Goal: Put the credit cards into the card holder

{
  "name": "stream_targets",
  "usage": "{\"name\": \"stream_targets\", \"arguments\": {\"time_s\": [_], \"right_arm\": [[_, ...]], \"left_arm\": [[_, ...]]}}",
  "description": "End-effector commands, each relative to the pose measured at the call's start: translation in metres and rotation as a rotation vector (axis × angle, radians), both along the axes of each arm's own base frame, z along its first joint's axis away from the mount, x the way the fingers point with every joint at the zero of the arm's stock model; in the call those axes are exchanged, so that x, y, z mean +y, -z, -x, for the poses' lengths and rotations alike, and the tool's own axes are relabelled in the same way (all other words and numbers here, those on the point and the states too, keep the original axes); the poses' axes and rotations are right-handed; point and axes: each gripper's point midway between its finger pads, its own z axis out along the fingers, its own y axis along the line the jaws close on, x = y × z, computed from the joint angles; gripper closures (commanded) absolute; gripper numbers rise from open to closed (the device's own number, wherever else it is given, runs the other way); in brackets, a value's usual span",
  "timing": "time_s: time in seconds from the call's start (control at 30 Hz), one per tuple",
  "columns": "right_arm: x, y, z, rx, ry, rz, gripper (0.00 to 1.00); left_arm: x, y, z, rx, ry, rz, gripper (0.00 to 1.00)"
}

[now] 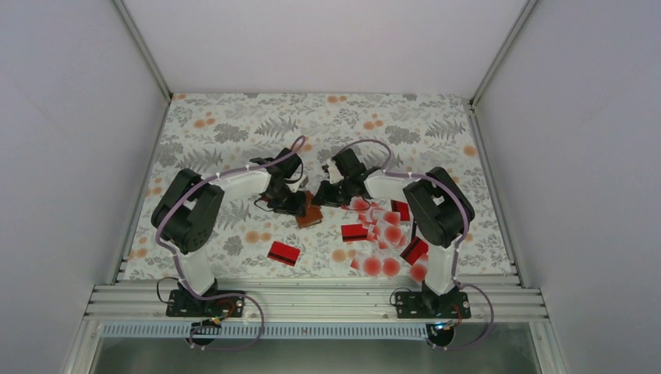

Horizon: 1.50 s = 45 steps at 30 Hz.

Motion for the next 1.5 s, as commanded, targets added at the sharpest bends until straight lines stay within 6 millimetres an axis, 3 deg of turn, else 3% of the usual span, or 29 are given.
{"name": "stream_targets", "arguments": {"time_s": [0.0, 0.27, 0.57, 0.73, 0.97, 1.1, 1.27, 1.47], "right_arm": [[0.036, -0.017, 0.063, 0.068, -0.221, -0.146, 0.86], [0.029, -0.009, 0.059, 0.056, -0.189, -0.099, 0.87], [0.022, -0.041, 0.040, -0.009, -0.124, -0.115, 0.86], [0.025, -0.042, 0.042, 0.006, -0.145, -0.136, 0.86], [0.018, -0.065, 0.046, -0.037, -0.179, -0.199, 0.85], [0.019, -0.059, 0.049, -0.027, -0.209, -0.209, 0.85], [0.020, -0.041, 0.049, 0.000, -0.207, -0.191, 0.85], [0.000, -0.060, 0.034, -0.077, -0.121, -0.142, 0.86]], "left_arm": [[-0.018, 0.020, -0.011, -0.064, 0.093, 0.056, 0.60], [-0.018, 0.015, -0.016, -0.097, 0.178, 0.039, 0.62], [-0.011, 0.025, -0.004, -0.082, 0.178, 0.031, 0.73], [-0.008, 0.029, -0.002, -0.079, 0.196, 0.015, 0.81], [-0.003, 0.026, -0.003, -0.088, 0.232, -0.020, 0.88], [-0.007, 0.022, -0.003, -0.074, 0.240, -0.005, 0.88], [-0.008, 0.016, -0.009, -0.074, 0.222, -0.016, 0.73], [-0.009, 0.010, -0.014, -0.087, 0.217, -0.024, 0.67]]}}
